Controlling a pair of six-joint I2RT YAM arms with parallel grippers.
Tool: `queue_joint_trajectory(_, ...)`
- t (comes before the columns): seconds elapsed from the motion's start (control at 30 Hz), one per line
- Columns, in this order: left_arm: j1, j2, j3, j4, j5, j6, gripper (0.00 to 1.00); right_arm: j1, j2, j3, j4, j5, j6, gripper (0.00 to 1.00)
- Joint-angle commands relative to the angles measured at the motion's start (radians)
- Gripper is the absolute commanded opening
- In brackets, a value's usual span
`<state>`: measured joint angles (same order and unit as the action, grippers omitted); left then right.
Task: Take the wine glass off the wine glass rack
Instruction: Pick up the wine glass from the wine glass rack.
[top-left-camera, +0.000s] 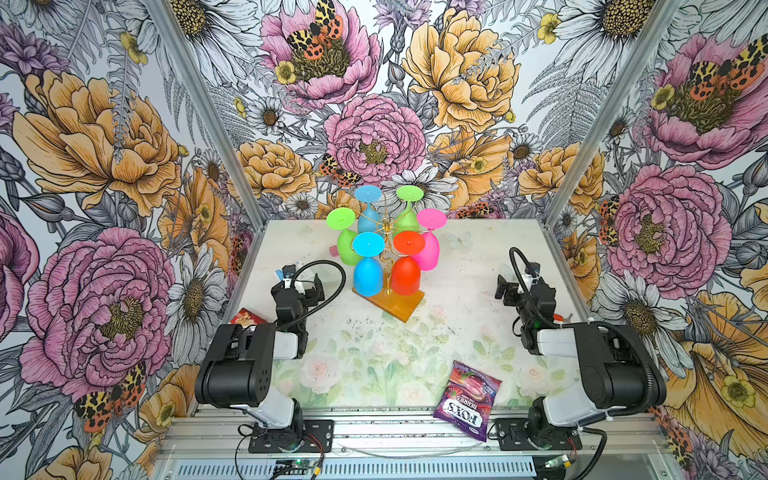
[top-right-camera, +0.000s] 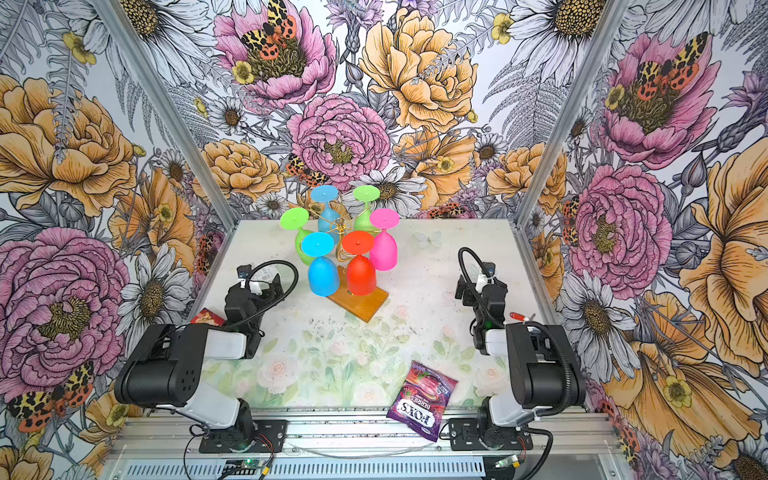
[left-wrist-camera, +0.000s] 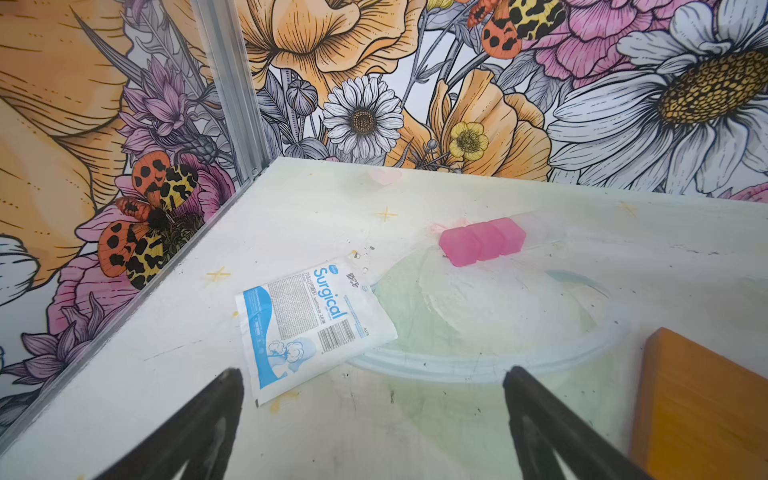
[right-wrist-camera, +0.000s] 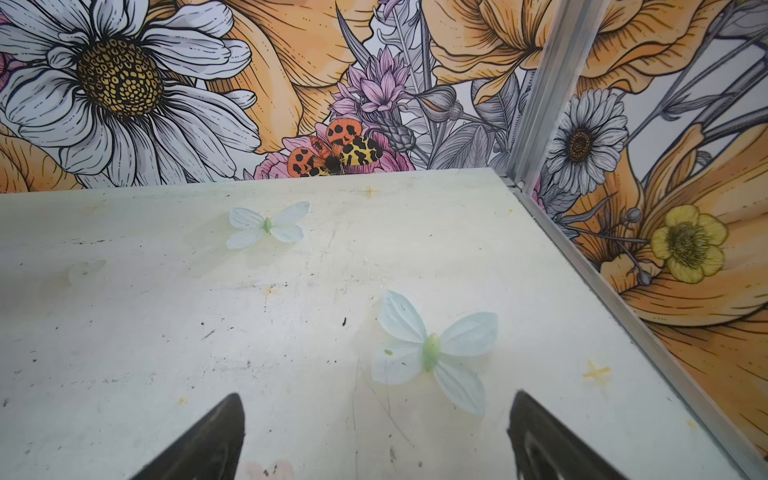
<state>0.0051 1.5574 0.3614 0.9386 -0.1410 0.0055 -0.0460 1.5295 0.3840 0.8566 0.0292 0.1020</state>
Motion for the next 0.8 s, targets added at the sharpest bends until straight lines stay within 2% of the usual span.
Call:
queue_joint_trajectory(0.0,0.006,-0.008,0.014,0.001,0.024,-0.01,0.99,0.005,0.009,0.009,0.013,0.003,-0.015,0.99)
queue_joint_trajectory(0.37,0.029,-0.008,0.007,0.015,0.077,-0.021,0.99,0.005,0.008,0.009,0.013,0.003,-0.016,0.99)
queue_joint_trajectory(0.77,0.005,-0.009,0.014,0.003,0.029,-0.009,0.99,0.005,0.008,0.009,0.013,0.003,-0.016,0.99)
